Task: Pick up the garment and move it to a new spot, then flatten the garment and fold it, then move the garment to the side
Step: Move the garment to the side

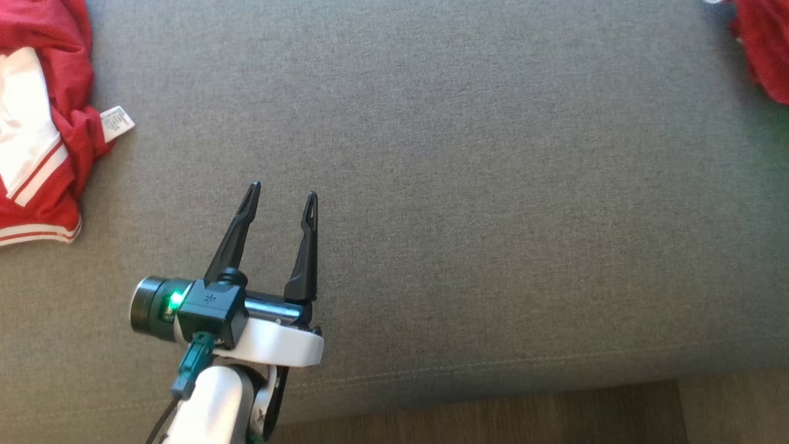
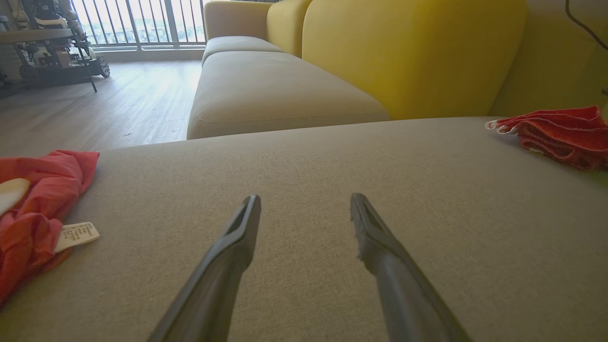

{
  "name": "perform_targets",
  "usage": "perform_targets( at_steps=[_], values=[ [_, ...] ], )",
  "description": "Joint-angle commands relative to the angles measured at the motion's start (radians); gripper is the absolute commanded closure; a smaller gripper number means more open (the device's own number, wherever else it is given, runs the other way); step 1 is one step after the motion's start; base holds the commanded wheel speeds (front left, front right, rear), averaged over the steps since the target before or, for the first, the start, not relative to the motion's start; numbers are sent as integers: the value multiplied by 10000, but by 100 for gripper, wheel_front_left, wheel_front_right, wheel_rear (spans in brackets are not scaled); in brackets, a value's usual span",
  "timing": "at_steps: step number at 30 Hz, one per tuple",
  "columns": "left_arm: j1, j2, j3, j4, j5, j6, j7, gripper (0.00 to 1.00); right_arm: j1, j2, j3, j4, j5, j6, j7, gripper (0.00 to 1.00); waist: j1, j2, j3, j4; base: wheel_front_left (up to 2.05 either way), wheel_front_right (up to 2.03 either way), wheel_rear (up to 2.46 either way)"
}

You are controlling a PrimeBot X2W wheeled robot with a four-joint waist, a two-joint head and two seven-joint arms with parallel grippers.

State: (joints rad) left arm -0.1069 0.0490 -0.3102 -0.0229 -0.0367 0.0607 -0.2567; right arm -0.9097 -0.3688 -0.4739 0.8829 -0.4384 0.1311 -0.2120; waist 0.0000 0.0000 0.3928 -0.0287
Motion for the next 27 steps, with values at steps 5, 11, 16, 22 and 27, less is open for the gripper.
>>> perform_targets(
  at_steps=[5,11,16,22,27],
  values=[
    [6,19,280,-228,7,-1,-51,0,475,1103,405,-993,80,-4,-399,0,0,0,-375,-74,0,0,0],
    [334,17,300,-137,-60,168,-51,0,1912,2605,1909,-2415,1459,-4,-492,0,0,0,-1204,-86,0,0,0],
    [626,15,394,-91,-180,315,-51,0,3090,3009,2834,-3355,2407,-4,-495,0,0,0,-1756,-33,0,0,0],
    [1035,14,555,-192,-433,573,-51,0,4796,3176,3998,-4774,3865,-4,-496,0,0,0,-2364,129,0,0,0],
    [1344,14,658,-269,-747,757,-51,0,6108,3182,4430,-6387,4893,-4,-497,0,0,0,-2692,297,0,0,0]
  ],
)
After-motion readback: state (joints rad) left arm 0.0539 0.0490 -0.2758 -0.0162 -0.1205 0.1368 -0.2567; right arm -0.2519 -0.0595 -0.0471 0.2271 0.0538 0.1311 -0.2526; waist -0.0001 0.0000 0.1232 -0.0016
